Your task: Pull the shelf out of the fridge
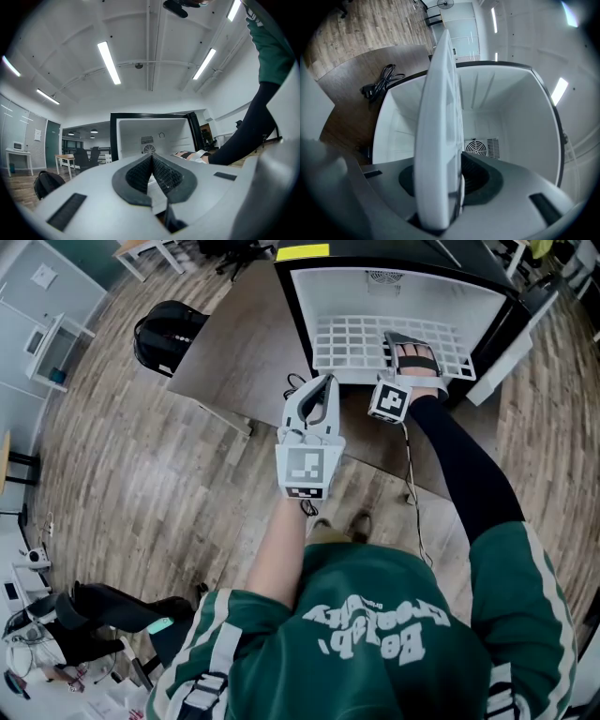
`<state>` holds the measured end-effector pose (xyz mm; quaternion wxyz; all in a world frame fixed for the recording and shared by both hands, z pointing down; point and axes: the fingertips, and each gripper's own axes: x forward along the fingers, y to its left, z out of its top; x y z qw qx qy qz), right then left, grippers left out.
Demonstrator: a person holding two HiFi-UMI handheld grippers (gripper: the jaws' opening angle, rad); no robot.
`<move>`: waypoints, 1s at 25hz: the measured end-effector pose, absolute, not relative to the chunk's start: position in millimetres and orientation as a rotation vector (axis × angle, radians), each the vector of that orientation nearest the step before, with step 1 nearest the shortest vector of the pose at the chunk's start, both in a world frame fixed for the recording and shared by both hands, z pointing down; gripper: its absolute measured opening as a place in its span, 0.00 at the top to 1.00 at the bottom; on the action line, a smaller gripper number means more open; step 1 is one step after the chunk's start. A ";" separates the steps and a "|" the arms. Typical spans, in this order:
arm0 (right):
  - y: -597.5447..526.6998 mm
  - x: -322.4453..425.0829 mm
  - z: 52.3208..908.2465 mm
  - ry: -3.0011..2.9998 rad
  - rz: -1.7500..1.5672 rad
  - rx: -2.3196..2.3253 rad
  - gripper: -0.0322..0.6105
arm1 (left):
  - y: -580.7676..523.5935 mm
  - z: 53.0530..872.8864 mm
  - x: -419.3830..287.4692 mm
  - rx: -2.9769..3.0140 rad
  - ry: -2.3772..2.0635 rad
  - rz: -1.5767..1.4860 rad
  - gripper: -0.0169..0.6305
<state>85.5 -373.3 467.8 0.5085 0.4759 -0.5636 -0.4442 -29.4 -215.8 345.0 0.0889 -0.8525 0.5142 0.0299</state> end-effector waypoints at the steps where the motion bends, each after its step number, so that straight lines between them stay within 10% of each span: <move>1: -372.1 86.0 468.4 -1.359 -1.071 1.146 0.74 | -215.0 345.6 -28.4 -2.538 1.528 0.090 0.95; 25: -352.3 87.2 465.2 -1.330 -1.171 1.164 0.85 | -202.2 340.7 -23.3 -2.506 1.538 0.076 0.95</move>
